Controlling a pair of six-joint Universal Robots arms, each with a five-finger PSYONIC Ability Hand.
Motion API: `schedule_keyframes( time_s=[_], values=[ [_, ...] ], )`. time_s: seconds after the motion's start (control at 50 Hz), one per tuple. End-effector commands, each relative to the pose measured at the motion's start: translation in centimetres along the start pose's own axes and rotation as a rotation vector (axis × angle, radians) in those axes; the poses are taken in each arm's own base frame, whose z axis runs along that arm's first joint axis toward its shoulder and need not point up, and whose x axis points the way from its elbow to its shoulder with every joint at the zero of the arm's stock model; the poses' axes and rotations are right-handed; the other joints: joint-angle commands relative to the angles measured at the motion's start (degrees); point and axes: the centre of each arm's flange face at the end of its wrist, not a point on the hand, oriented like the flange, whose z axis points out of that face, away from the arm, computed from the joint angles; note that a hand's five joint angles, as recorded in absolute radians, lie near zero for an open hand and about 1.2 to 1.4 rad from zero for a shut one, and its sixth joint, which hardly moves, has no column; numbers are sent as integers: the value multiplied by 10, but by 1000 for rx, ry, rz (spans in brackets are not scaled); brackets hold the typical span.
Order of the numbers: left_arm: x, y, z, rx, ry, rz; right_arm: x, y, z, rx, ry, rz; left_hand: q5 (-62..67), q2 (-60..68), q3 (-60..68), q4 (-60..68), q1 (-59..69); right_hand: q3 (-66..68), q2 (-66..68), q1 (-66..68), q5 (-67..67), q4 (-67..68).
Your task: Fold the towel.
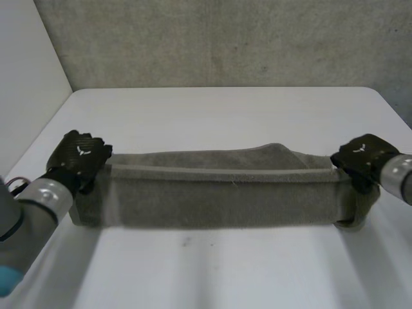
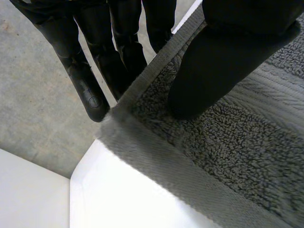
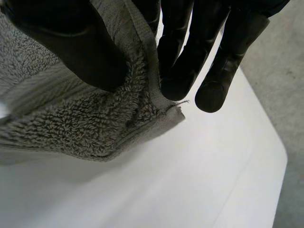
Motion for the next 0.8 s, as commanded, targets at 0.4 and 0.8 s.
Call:
schedule_keyframes(
  time_s=[0.4, 0.8],
  values=[
    [8, 35, 114, 15, -6, 1, -4, -8, 104, 123, 128, -80, 111, 102, 103, 102, 117, 34, 42, 32, 38, 32],
    [-115, -122, 161, 548, -513, -78, 123, -166, 70, 691, 748, -68, 111, 102, 103, 102, 117, 34, 42, 32, 38, 32]
  ],
)
